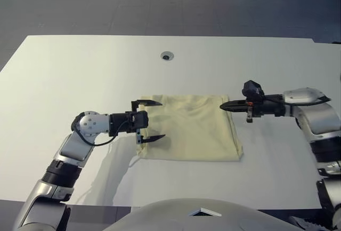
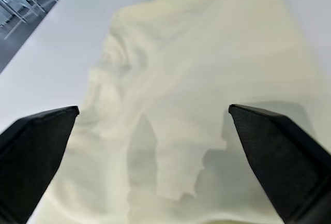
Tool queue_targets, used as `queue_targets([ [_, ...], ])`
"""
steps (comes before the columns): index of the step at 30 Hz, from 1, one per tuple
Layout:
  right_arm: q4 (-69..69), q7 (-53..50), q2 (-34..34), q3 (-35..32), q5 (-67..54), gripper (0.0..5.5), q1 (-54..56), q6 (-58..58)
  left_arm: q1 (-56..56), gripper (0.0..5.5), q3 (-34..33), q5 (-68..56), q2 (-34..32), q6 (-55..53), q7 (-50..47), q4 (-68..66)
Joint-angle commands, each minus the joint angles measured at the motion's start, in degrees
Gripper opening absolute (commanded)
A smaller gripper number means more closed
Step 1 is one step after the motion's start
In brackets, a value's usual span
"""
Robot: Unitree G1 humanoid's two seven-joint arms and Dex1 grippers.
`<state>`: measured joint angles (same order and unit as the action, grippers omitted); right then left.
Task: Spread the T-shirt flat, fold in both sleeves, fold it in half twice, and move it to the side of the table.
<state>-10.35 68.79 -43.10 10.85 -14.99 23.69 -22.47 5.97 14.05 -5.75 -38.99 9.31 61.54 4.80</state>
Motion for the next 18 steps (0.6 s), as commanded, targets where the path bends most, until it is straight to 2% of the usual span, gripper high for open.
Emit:
queue_targets([
  [1,-9.76,-3.25,3.37,2.49,5.98,0.00,3.82,6.22,-1.83,5.39,0.59,0.98,-2.44,-1.25,1.17,2.55],
  [6,-18.64,-4.24,6.59,3.83,9.93,0.00,7.75,10.64,-2.56,5.39,1.63,3.83,-3.93,-0.16,1.40,1.66],
  [12,-26.95,-4.84,6.67,5.12,15.12,0.00,9.36,16.07,-2.14,5.39,3.25,9.01,-5.14,1.74,0.55,-2.87],
  [18,-25.79,-1.87,4.43,6.29,17.00,0.00,7.10,17.36,2.19,5.39,5.30,16.02,-7.16,7.11,-1.97,-12.99],
])
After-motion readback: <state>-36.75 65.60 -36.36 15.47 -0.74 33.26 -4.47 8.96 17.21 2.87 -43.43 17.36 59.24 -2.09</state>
